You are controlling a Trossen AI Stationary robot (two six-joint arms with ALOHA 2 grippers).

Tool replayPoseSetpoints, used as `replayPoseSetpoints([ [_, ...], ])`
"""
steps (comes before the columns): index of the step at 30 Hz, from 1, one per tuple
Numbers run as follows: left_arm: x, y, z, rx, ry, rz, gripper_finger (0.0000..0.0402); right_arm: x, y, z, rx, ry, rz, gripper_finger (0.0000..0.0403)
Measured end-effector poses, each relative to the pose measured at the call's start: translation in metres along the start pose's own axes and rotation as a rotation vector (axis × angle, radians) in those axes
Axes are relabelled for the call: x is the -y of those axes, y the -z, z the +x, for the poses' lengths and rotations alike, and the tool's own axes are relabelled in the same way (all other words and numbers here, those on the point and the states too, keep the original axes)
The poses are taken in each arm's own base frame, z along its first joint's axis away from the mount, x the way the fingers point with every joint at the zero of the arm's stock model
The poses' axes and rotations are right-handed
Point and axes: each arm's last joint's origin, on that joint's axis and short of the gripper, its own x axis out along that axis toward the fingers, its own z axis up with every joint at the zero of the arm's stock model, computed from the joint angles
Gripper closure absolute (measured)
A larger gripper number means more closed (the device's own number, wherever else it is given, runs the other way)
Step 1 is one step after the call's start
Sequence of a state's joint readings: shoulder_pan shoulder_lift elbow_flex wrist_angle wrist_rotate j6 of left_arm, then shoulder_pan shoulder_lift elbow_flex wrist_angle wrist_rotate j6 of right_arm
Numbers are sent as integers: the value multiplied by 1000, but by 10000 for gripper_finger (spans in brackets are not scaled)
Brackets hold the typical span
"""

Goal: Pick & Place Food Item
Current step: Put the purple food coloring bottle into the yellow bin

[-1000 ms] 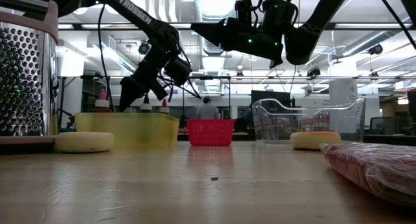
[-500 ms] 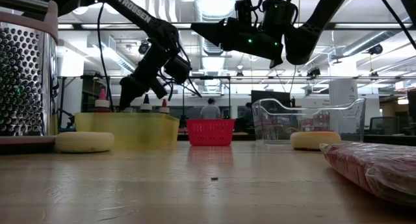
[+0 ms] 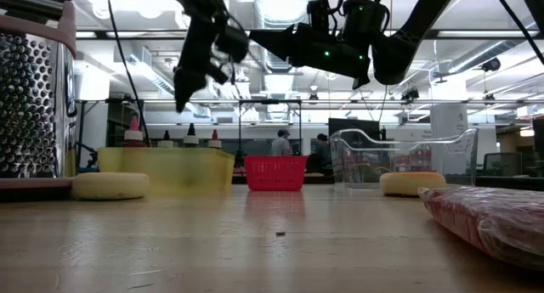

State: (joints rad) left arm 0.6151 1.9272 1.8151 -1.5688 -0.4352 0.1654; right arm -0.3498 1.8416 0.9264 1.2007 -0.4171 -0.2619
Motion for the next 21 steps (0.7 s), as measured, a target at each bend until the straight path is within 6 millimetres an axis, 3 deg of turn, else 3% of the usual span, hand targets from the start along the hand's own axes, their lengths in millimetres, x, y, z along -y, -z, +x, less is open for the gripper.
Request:
replayPoseSetpoints([
  [7, 5, 8, -55, 236, -11, -113, 239, 0, 0, 0, 0, 0, 0, 84],
  [15, 11, 10, -108, 641, -22, -135, 238, 0, 0, 0, 0, 0, 0, 76],
  [21, 15, 28, -128, 902, 31, -127, 238, 0, 0, 0, 0, 0, 0, 80],
])
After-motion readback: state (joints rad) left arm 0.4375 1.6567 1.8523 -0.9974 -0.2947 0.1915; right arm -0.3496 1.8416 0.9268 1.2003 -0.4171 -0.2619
